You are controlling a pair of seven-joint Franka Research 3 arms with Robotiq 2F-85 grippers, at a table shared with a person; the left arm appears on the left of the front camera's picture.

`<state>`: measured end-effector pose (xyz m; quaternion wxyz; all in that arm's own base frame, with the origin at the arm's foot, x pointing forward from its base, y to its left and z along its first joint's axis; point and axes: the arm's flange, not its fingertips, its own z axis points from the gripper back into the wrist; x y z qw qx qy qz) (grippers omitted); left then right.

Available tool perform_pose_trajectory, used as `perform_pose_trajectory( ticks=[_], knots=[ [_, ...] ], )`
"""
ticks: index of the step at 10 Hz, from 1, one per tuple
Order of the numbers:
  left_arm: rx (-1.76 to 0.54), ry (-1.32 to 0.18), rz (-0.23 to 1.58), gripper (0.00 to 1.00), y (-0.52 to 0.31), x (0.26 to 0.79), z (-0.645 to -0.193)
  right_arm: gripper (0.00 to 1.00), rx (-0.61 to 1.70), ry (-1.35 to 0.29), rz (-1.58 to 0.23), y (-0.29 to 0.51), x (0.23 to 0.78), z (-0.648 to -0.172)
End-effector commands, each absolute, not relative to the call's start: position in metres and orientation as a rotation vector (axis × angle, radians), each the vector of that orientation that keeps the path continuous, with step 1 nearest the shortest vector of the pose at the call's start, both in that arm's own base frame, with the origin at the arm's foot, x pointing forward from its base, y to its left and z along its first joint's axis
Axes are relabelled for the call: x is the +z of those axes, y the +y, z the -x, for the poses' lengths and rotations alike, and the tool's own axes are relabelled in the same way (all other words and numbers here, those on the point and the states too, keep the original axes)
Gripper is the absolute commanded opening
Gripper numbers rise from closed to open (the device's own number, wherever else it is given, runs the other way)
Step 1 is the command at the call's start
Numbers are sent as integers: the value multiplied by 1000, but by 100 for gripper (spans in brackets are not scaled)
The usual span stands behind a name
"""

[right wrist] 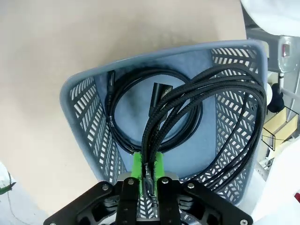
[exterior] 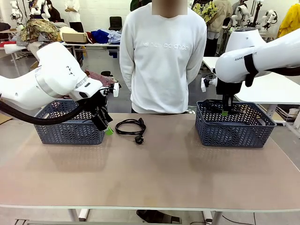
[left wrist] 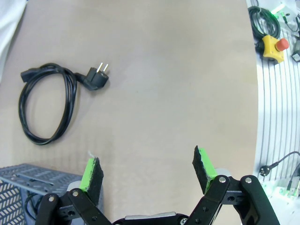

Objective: Organize the cables according to human instructions.
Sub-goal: Pick up a bundle of cables and place it in the basket indicated by the human.

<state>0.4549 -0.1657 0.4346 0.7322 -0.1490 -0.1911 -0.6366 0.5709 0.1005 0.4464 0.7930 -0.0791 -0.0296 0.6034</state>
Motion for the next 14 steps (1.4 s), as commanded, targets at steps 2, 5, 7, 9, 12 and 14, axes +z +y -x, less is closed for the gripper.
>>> perform_pose_trajectory(
  ticks=[2,5,7,9,12,14],
  knots=[
    [-1399,-421,328,100,-165,436,-456,12,1326,-80,168,90,436,-573],
    [-1399,-421,328,100,-165,436,-456,22,1266,-56,213,87,428,-582],
    [-1399,-421,328,100,-165,436,-456,41,1276,-43,173,88,430,-582],
    [-1399,-421,328,100,-165,436,-456,61,1266,-41,143,88,438,-583],
    [-1399,-421,328,100,-165,436,-456,91,1261,-38,128,87,448,-587],
    [-1399,-421,328,100,-165,436,-456,100,1260,-37,129,87,458,-591]
  ],
)
